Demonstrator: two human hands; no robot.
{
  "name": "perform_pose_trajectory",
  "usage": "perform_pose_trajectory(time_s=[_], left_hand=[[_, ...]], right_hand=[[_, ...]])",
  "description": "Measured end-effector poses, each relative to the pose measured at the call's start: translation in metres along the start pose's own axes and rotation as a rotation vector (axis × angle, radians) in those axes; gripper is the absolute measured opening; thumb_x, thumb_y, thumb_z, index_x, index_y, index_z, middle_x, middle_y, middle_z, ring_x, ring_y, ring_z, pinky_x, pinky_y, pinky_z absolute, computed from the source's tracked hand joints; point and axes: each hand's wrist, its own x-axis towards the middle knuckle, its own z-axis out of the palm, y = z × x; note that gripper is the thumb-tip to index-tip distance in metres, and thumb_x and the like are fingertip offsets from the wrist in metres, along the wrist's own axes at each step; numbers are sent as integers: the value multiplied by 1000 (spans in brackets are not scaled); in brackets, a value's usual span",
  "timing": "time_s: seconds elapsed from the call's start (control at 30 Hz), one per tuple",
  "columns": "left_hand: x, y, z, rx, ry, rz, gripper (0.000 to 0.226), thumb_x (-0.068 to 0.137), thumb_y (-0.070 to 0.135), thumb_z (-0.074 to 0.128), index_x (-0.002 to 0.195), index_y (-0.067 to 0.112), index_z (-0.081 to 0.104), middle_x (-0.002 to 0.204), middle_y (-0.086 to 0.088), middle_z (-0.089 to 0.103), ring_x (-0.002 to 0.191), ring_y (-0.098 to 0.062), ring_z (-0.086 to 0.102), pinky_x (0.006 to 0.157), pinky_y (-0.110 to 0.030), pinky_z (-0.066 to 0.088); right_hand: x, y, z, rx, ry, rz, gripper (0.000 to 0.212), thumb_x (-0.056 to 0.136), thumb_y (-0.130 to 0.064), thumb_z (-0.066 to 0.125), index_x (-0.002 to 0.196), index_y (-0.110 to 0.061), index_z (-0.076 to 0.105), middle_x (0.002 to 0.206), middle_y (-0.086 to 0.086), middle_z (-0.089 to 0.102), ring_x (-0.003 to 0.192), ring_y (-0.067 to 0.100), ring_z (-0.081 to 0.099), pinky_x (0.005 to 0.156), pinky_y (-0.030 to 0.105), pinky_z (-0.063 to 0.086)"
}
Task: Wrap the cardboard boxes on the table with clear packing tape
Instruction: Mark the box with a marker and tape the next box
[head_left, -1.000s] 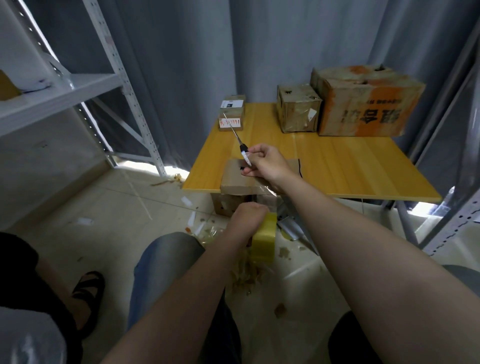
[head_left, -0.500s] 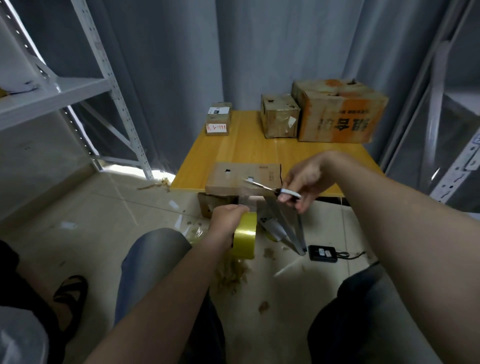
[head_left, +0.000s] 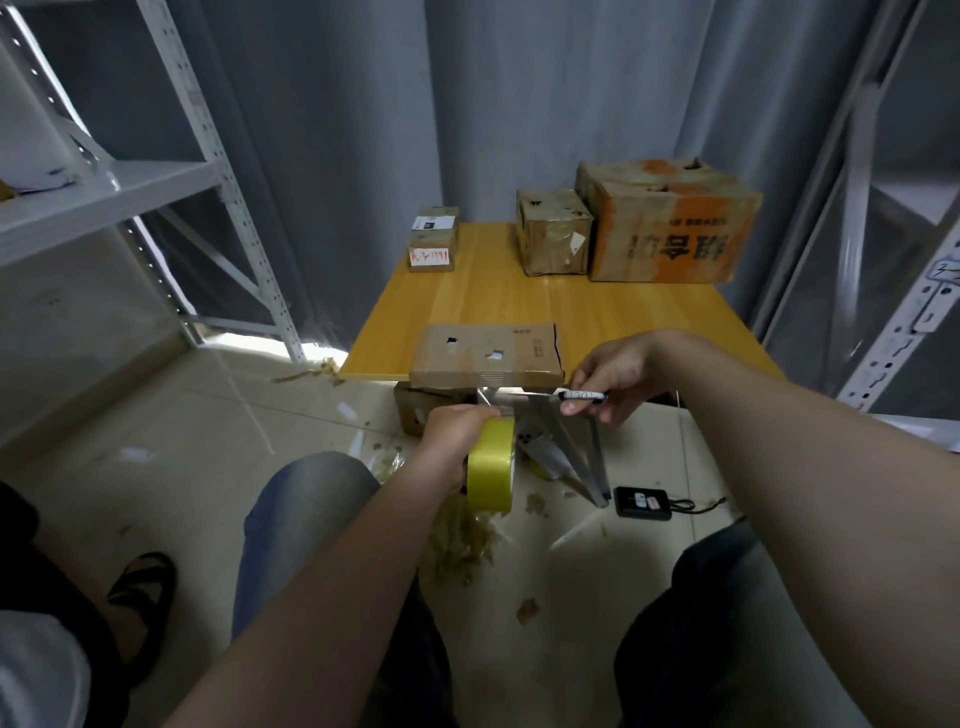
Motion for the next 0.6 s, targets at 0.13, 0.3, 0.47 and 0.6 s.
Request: perform_pose_trajectory(time_s=[0.13,0.3,0.47,0.6], left_hand=[[-1,1,1,11,-4,2,22,91,21,77,110,10,76,103,-18,76,73,-27,70,54,-26,53],[1,0,0,-4,-19,12,21,91,17,77,109,6,77,97,-19,77,69,-27,69,58,-27,57],[-1,1,-2,39,-10,13,23,92,19,76,112,9,76,89,-12,71,64,-23,63,48,-23,49],[-6,3,-2,39,-10,7,9,95,17,73,101,12,72,79,-8,66,60,-20,62,39,-18,46]], right_hand=[[6,-9,5,24,9,-12,41,72,-25,93,102,-4,74,81,10,63,63,17,60,72,31,58],[8,-11,9,21,25,-24,52,66,-26,94,107,1,74,80,11,66,64,17,64,77,37,62],[5,-11,10,46,68,-42,39,74,-18,92,101,4,74,73,11,66,60,16,62,75,39,64],[2,-14,10,43,100,-38,31,77,-16,90,94,3,74,67,9,65,54,14,57,76,41,65]])
